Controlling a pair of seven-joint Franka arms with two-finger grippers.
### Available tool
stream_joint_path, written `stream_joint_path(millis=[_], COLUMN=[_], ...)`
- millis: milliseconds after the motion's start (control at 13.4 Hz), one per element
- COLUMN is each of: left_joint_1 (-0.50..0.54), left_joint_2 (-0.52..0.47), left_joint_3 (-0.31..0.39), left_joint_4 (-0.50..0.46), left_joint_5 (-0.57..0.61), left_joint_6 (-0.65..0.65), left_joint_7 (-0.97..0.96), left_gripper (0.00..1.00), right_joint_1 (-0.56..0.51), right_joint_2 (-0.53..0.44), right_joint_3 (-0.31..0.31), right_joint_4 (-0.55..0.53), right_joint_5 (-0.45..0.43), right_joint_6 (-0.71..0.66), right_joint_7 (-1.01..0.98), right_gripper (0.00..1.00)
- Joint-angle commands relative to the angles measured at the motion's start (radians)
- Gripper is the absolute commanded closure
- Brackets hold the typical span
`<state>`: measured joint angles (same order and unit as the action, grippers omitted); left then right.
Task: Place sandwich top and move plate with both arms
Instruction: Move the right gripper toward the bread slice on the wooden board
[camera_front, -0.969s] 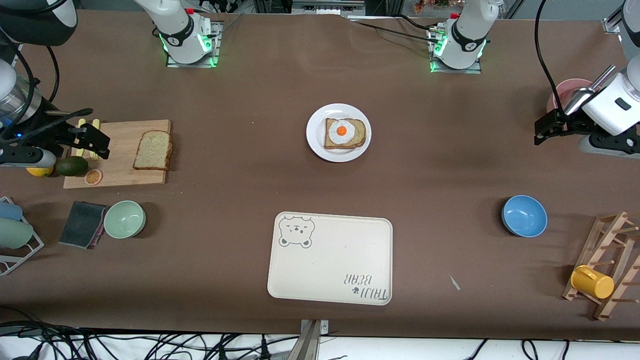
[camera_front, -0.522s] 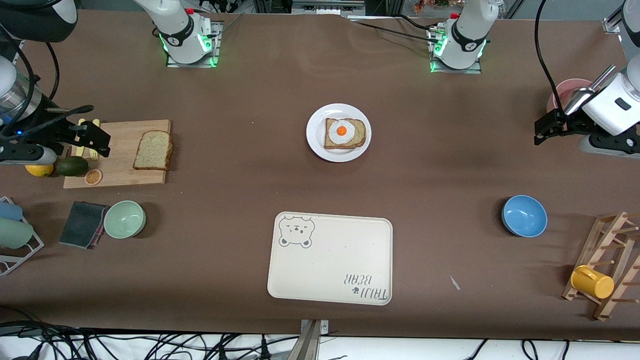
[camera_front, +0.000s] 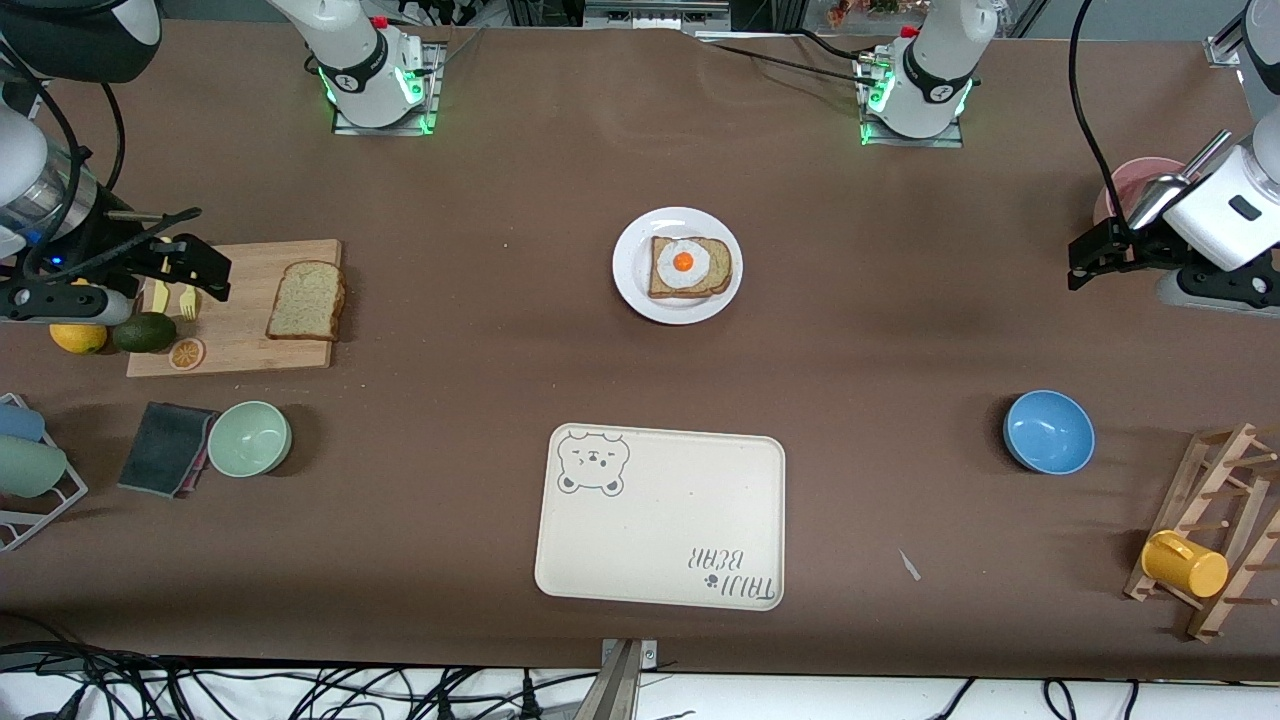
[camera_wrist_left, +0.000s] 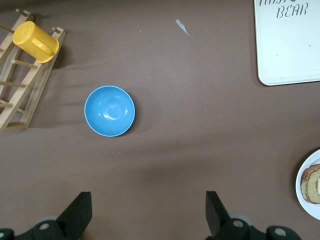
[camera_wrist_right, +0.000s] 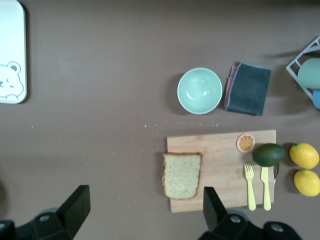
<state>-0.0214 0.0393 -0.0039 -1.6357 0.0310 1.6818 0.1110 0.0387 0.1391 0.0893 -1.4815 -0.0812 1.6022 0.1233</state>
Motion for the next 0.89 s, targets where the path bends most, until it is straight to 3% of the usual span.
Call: stream_joint_path(millis=[0, 75, 820], left_joint_1=[-0.009, -0.009, -0.009], left_joint_2=[0.007, 0.007, 0.007], left_joint_3=[0.005, 0.005, 0.005], left_joint_4=[0.023, 0.023, 0.023], left_joint_5=[-0.01, -0.01, -0.01], left_joint_6=[-0.021, -0.021, -0.019], left_joint_7=[0.018, 0.018, 0.021], left_gripper=[0.0, 0.0, 0.0], right_joint_1=[0.003, -0.002, -0.003], right_joint_2=[-0.01, -0.006, -0.015], right_joint_3=[-0.011, -0.011, -0.028], right_joint_4=[0.003, 0.003, 0.001], right_joint_5=[0.103, 0.156, 0.109], right_joint_6=[-0.025, -0.036, -0.073], right_joint_7=[0.013, 0.004, -0.007], right_gripper=[0.0, 0.0, 0.0])
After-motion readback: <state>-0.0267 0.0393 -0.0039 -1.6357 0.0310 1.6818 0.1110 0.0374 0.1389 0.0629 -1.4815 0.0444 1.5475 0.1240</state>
